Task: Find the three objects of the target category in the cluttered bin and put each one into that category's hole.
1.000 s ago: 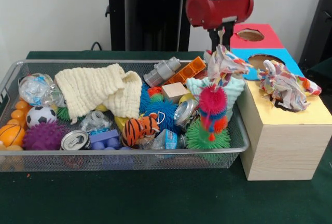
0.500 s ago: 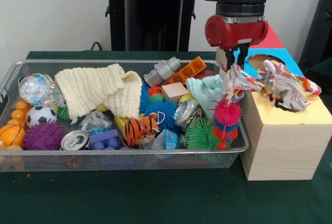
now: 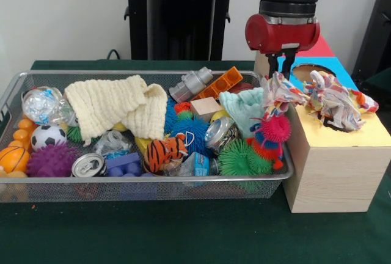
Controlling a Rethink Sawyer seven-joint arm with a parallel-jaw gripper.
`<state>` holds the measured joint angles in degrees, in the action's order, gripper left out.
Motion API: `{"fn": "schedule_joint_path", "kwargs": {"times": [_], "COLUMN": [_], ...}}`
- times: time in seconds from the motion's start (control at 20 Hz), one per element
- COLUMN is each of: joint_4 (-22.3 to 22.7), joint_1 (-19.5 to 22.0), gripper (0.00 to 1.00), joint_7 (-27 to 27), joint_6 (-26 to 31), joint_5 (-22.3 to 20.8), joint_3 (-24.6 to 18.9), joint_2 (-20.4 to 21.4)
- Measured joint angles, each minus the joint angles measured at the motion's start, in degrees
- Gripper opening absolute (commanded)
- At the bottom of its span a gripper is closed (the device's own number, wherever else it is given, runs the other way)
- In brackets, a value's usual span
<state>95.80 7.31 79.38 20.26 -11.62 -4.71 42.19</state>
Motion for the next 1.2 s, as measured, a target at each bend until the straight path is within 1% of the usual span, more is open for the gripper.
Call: {"fn": "schedule_joint_path", "kwargs": {"times": [0.2, 0.4, 0.55, 0.65, 0.8, 1.05, 1.2], "joint_4": [0.00, 0.02, 0.03, 0.06, 0.06, 0.07, 0.06], "joint_1": [-0.18, -0.45, -0.51, -0.81, -1.18, -2.98, -3.86], "gripper": [0.00, 0.00, 0.00, 0.00, 0.00, 0.00, 0.00], "joint_7": [0.00, 0.00, 0.01, 0.11, 0.11, 0.15, 0.15], "joint_6": [0.06, 0.77, 1.50, 1.74, 1.75, 1.74, 1.74], "joint_5": [1.32, 3.55, 6.01, 8.75, 10.10, 12.75, 13.51], "joint_3": [1.35, 2.39, 2.41, 2.42, 2.43, 2.83, 2.98], "joint_2": [0.97, 2.31, 3.41, 4.47, 4.93, 5.25, 5.10]}}
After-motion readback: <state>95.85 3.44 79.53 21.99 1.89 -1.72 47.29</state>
